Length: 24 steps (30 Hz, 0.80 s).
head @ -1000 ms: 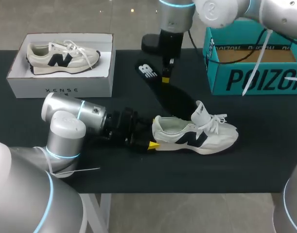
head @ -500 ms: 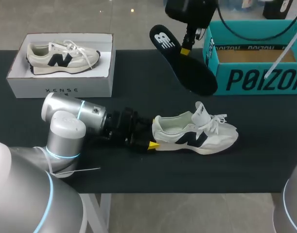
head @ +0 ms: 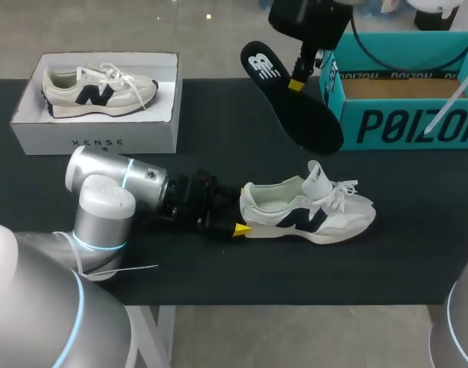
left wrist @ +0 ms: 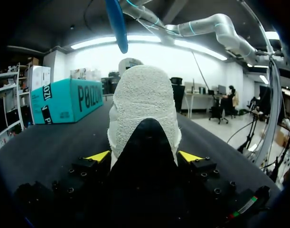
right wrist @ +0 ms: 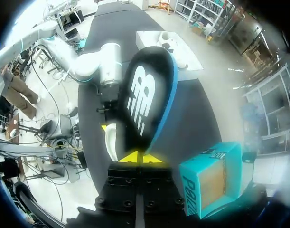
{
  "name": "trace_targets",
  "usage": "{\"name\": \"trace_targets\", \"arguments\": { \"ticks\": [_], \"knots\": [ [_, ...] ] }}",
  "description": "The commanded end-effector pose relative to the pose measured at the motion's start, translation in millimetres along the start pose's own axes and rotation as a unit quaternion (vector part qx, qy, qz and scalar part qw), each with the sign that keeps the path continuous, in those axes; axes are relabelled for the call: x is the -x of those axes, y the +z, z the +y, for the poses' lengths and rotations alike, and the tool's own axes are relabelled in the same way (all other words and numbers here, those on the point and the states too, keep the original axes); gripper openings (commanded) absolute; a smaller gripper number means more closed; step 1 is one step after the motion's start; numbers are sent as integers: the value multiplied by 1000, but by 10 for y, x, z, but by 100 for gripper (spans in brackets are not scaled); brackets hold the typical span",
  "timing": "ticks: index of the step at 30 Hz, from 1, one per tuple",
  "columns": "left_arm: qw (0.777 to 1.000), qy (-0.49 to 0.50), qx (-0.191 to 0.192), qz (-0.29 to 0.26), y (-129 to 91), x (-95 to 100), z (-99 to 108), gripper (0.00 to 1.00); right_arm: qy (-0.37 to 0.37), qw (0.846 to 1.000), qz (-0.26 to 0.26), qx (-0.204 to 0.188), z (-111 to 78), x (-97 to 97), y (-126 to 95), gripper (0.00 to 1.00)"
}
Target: Take the shoe out of the shoebox, open the shoe tongue, remove and reinsert the insole, then place the shoe into the shoebox
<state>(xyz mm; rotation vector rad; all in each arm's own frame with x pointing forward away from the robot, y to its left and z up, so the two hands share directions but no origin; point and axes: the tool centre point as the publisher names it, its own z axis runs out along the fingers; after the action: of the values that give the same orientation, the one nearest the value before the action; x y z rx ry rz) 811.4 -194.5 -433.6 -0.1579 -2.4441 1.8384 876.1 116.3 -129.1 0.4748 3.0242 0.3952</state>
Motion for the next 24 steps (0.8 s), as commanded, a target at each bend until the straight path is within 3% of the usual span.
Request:
{"name": "trace_targets", "arguments": {
  "ticks": [1,6,10,11,15,24],
  "knots": [
    [1000,0,0,0,11,3,16,0,77,996,-10,48,-383,-350,-353,0],
    [1000,0,0,0,11,3,16,0,165,984,5,73,-533,-717,-663,0],
    [1000,0,0,0,11,3,16,0,201,975,18,98,-513,-915,-859,0],
    [1000,0,0,0,11,3,16,0,200,972,20,120,-465,-977,-928,0],
    [1000,0,0,0,11,3,16,0,219,961,50,158,-308,-1082,-1089,0],
    [1000,0,0,0,11,3,16,0,232,958,69,156,-99,-1203,-1436,0]
  ]
}}
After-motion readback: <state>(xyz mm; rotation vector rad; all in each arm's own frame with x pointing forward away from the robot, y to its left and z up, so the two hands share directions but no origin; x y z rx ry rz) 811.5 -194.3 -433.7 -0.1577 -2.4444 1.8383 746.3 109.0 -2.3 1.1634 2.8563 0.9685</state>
